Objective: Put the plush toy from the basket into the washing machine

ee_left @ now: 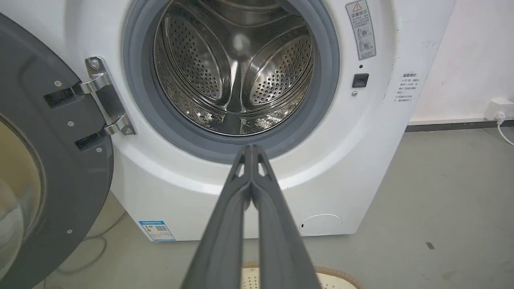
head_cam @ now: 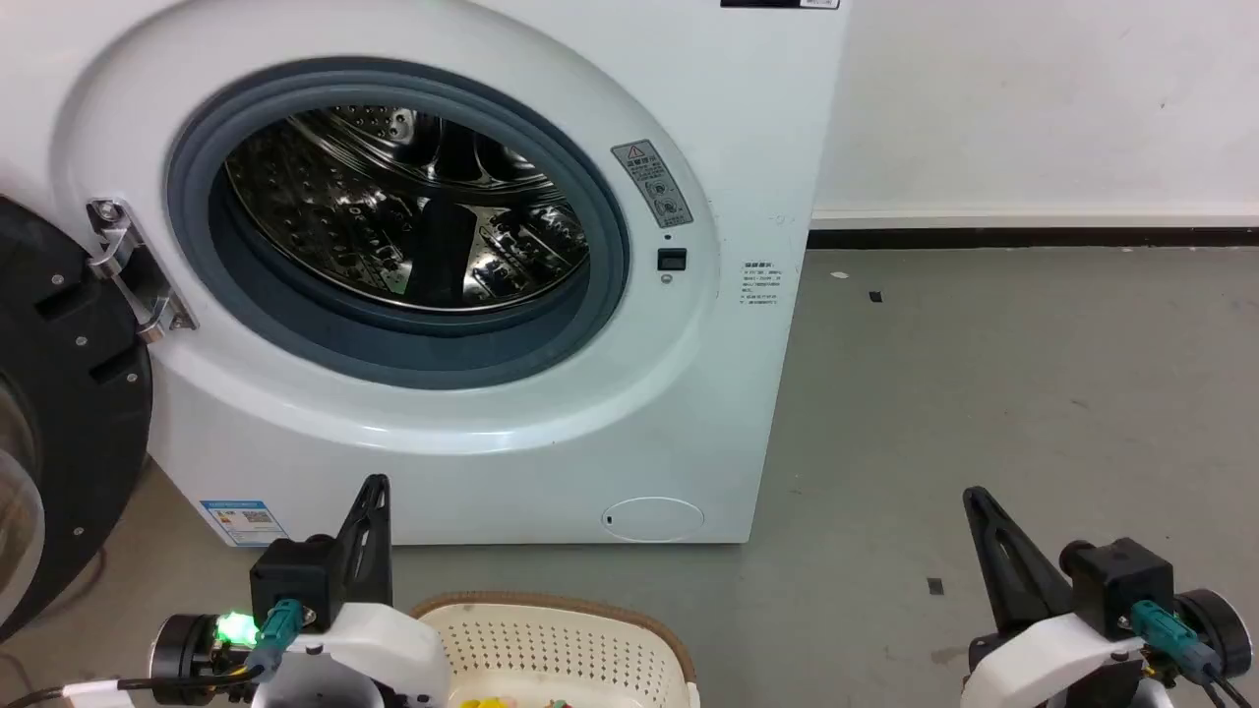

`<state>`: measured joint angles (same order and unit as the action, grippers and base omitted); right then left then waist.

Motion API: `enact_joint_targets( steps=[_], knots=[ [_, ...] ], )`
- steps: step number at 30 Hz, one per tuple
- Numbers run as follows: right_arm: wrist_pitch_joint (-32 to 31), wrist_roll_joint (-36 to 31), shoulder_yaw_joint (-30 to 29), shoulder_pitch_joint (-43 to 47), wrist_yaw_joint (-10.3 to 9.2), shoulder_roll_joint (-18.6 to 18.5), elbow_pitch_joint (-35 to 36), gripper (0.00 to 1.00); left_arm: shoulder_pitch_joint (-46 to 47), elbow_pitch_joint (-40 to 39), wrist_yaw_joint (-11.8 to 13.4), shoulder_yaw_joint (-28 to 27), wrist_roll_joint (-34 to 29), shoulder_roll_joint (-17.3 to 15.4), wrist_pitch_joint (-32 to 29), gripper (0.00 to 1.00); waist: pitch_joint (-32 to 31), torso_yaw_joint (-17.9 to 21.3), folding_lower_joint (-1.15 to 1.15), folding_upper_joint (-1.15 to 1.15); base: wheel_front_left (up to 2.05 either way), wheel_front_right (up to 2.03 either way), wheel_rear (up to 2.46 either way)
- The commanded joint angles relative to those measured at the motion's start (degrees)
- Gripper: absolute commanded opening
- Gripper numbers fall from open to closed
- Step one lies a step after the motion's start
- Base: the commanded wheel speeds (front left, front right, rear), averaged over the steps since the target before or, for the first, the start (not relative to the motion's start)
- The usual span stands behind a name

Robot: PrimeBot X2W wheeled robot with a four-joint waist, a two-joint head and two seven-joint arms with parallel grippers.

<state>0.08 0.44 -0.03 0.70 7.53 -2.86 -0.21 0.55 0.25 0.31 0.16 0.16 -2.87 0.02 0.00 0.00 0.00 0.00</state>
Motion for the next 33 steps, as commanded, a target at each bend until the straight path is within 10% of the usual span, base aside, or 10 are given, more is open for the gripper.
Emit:
enact_joint_targets(
  steps=[1, 25, 26, 33],
  knots=[
    [-0.08, -0.44, 0.03, -0.70, -0.04, -0.01, 0.21, 0.00, -0.55, -0.25, -0.31, -0.16, -0.16, 0.00, -0.02, 0.00, 0.00, 0.00, 0.00, 0.00, 0.00, 0.00, 0.00],
    [-0.08, -0.44, 0.03, -0.70, -0.04, -0.01, 0.21, 0.00, -0.55, -0.25, -0.31, -0.16, -0.16, 0.00, -0.02, 0.00, 0.00, 0.00, 0.00, 0.00, 0.00, 0.00, 0.00],
    [0.02, 0.02, -0.01, 0.01, 0.00, 0.00, -0.01, 1.00, 0.00, 0.01, 0.04, 0.01, 0.00, 0.00, 0.01, 1.00, 0.00, 0.00, 0.00, 0.00, 0.00, 0.00, 0.00],
    [0.54, 0.64, -0.50, -0.04, 0.00, 0.00, 0.14, 1.00, 0.11, 0.18, 0.63, 0.30, 0.23, 0.00, 0.53, 1.00, 0.08, 0.01, 0.00, 0.00, 0.00, 0.00, 0.00]
  ],
)
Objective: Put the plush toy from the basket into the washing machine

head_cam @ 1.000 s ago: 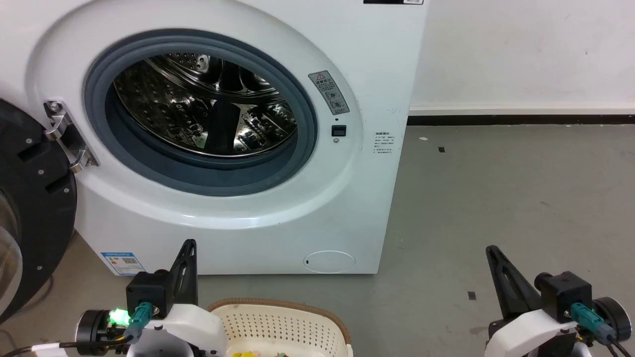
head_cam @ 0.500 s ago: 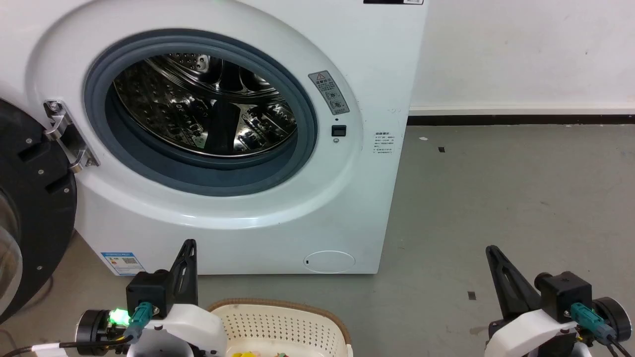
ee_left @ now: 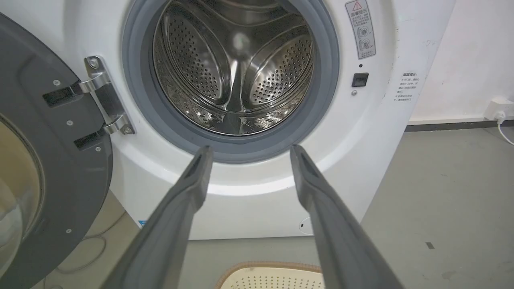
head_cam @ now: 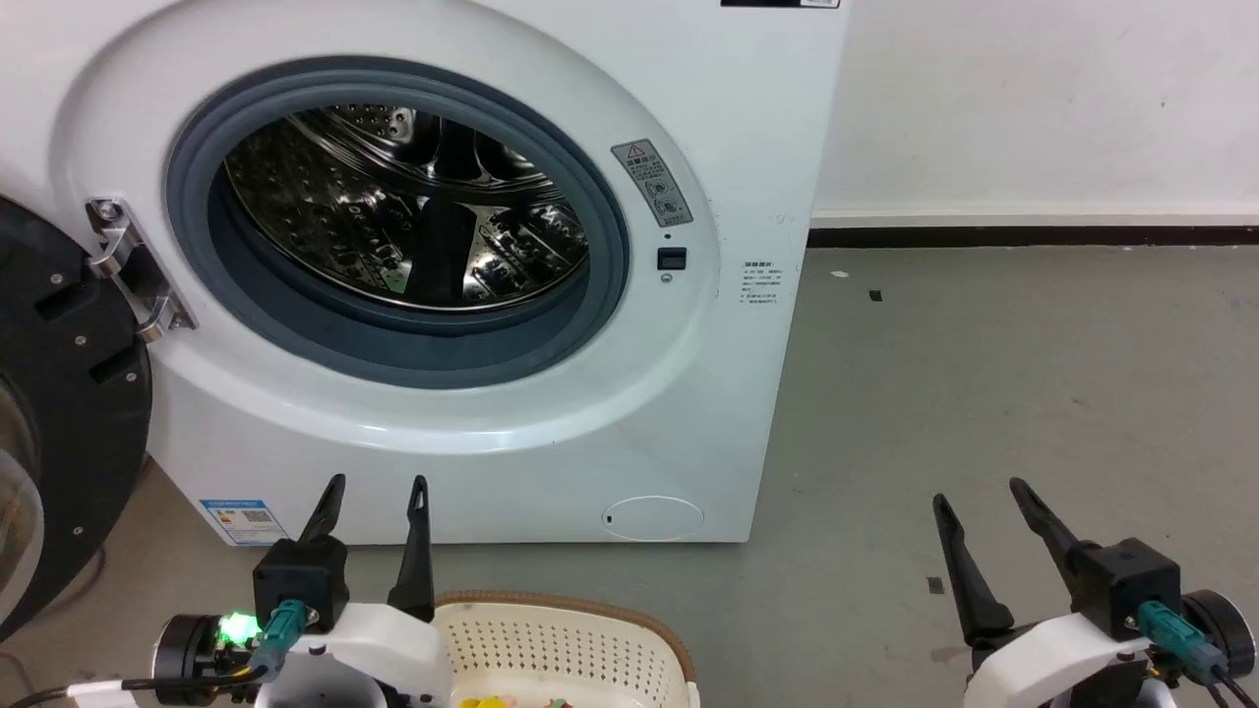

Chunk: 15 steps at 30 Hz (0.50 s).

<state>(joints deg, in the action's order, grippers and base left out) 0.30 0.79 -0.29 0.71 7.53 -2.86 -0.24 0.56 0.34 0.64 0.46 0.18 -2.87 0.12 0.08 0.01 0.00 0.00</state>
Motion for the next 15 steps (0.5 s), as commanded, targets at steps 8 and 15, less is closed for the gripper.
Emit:
enact_joint_targets(
  steps=[8, 15],
  knots=[
    [1.27, 1.82, -0.80, -0.28, 0.00, 0.00, 0.97, 1.00, 1.10, 0.72, 0.89, 0.49, 0.42, -0.01, 1.39, 1.00, 0.64, -0.04, 0.00, 0.00, 0.00, 0.00, 0.00],
    [2.11, 2.91, -1.34, -0.99, -0.01, 0.00, 1.81, 1.00, 3.25, 3.58, 0.43, 1.07, 0.68, -0.06, 2.23, 1.00, 2.37, -0.02, 0.00, 0.00, 0.00, 0.00, 0.00]
  ],
)
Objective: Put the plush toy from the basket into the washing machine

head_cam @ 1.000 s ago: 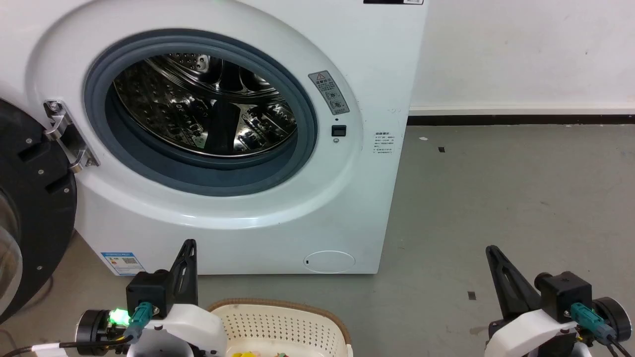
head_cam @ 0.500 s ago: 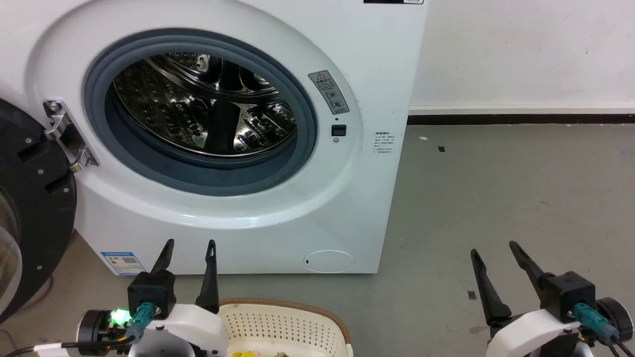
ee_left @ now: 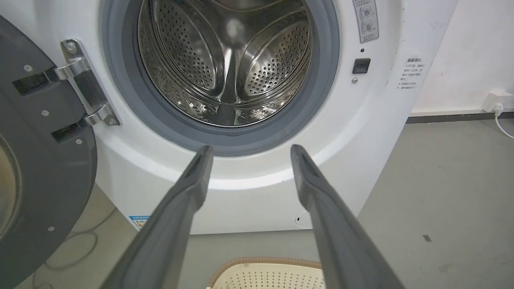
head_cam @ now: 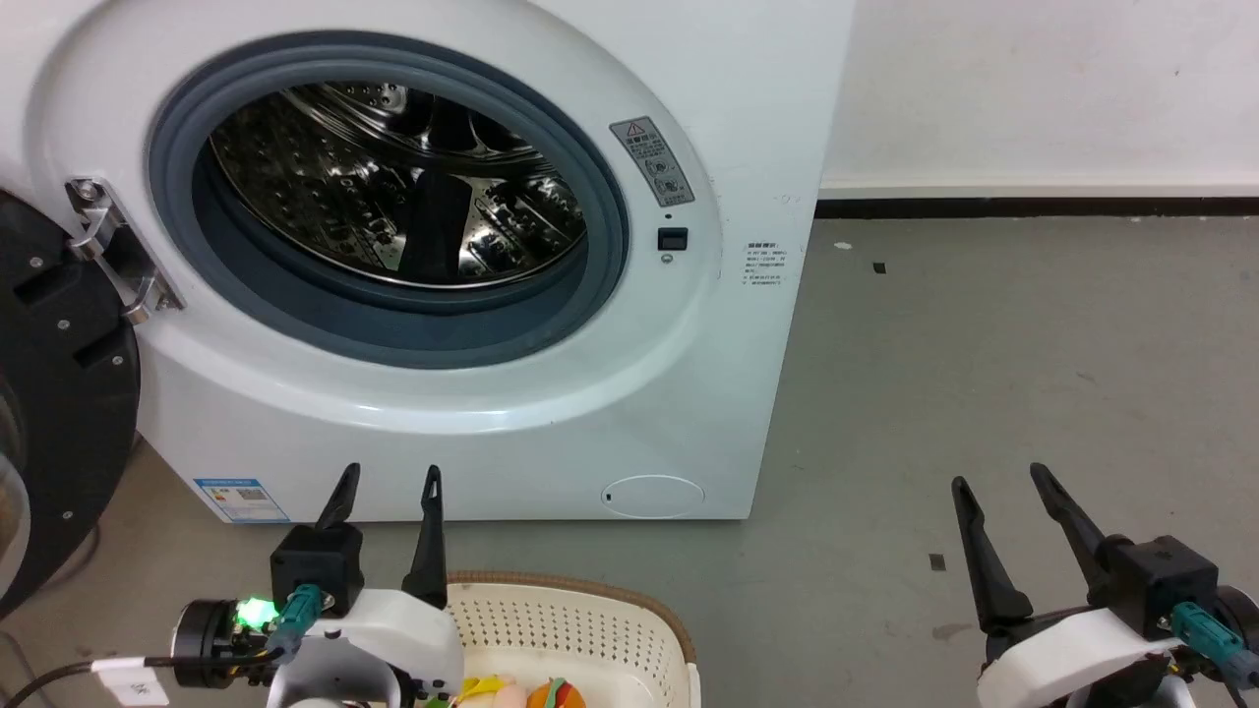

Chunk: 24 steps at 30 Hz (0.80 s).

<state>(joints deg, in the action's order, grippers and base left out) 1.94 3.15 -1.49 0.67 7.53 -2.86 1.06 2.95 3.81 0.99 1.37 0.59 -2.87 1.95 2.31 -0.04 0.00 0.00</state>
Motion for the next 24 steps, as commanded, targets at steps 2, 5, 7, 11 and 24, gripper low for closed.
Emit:
enact_joint_targets(
  steps=[2, 5, 7, 11, 24],
  knots=[
    [0.71, 0.80, -0.26, -1.18, -0.01, 0.00, 0.73, 1.00, 1.65, 1.93, -0.22, 0.43, 0.36, -0.13, 0.63, 1.00, 0.73, 0.09, 0.00, 0.00, 0.00, 0.00, 0.00],
    [1.06, 1.20, -0.47, -1.55, -0.01, 0.00, 1.06, 1.00, 3.02, 5.10, -0.88, 1.01, 0.49, -0.17, 0.66, 1.00, 1.65, 0.21, 0.00, 0.00, 0.00, 0.00, 0.00],
    [1.30, 1.42, -0.60, -1.86, -0.01, 0.00, 1.30, 1.00, 4.03, 7.15, -1.31, 1.36, 0.61, -0.18, 0.60, 1.00, 2.31, 0.30, 0.00, 0.00, 0.00, 0.00, 0.00],
    [1.78, 1.93, -0.80, -2.56, -0.01, 0.00, 1.86, 1.00, 5.93, 11.02, -1.84, 1.91, 1.01, -0.16, 0.81, 1.00, 3.73, 0.49, 0.00, 0.00, 0.00, 0.00, 0.00],
    [3.33, 3.25, -0.99, -5.05, -0.01, 0.00, 4.00, 1.00, 11.05, 21.72, -2.83, 3.04, 2.81, -0.47, 0.58, 1.00, 9.51, 1.23, 0.00, 0.00, 0.00, 0.00, 0.00]
  ],
)
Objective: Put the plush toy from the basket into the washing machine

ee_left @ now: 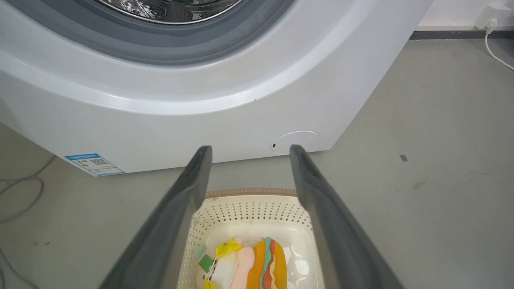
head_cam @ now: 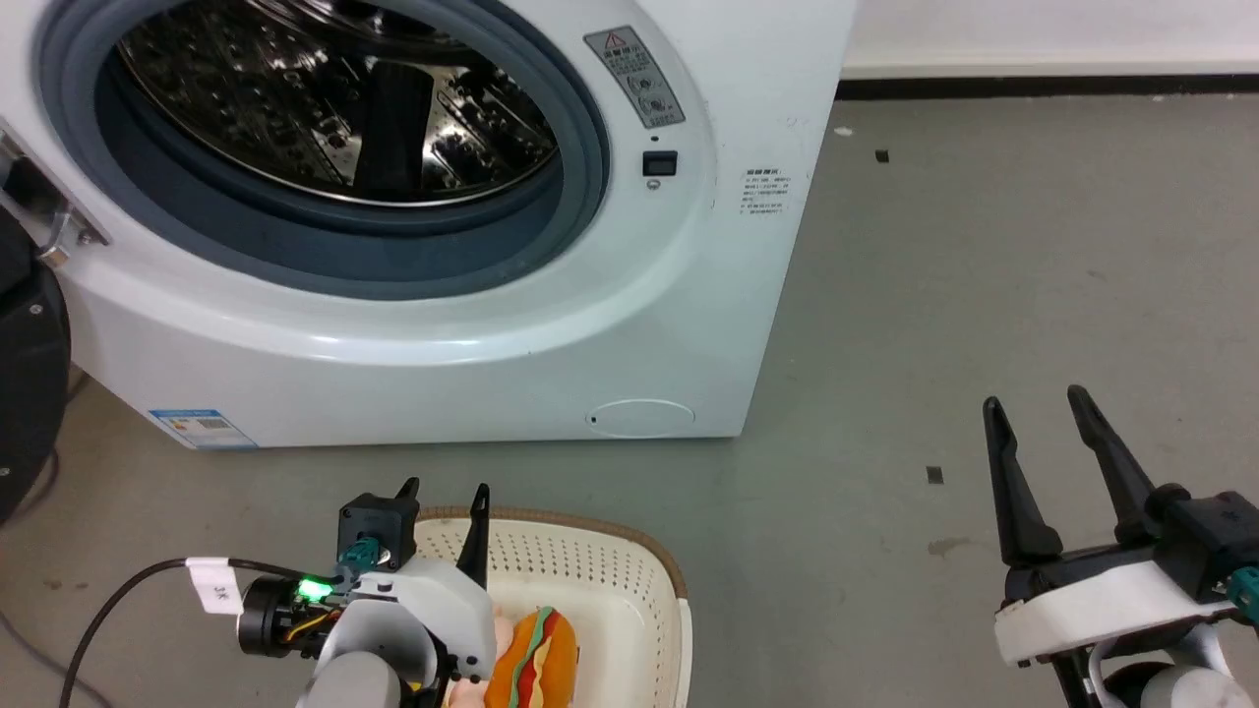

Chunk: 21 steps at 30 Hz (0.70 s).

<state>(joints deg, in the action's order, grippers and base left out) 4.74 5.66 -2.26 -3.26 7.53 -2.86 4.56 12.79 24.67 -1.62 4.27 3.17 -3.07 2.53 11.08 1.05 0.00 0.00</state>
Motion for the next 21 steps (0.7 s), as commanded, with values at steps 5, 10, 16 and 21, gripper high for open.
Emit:
enact_joint_targets(
  steps=[5, 10, 16, 21],
  knots=[
    [1.12, 1.18, -0.46, -2.25, -0.02, -0.01, 1.51, 1.00, 2.99, 3.99, -0.18, 0.93, 0.50, -0.66, -1.14, 1.00, 3.76, 0.47, 0.00, 0.00, 0.00, 0.00, 0.00],
    [1.72, 1.87, -0.97, -3.60, -0.02, -0.01, 2.56, 1.00, 4.87, 7.02, -0.20, 2.04, 0.53, -1.12, -2.68, 1.00, 7.10, 0.82, 0.00, 0.00, 0.00, 0.00, 0.00],
    [2.43, 2.59, -1.23, -5.19, -0.02, -0.01, 3.83, 1.00, 7.68, 10.59, -0.19, 3.38, 0.59, -1.71, -4.23, 1.00, 11.39, 1.11, 0.00, 0.00, 0.00, 0.00, 0.00],
    [3.03, 3.09, -1.61, -6.53, -0.02, -0.01, 4.94, 1.00, 10.03, 13.55, -0.54, 4.41, 0.86, -2.28, -5.64, 1.00, 14.84, 1.25, 0.00, 0.00, 0.00, 0.00, 0.00]
  ],
)
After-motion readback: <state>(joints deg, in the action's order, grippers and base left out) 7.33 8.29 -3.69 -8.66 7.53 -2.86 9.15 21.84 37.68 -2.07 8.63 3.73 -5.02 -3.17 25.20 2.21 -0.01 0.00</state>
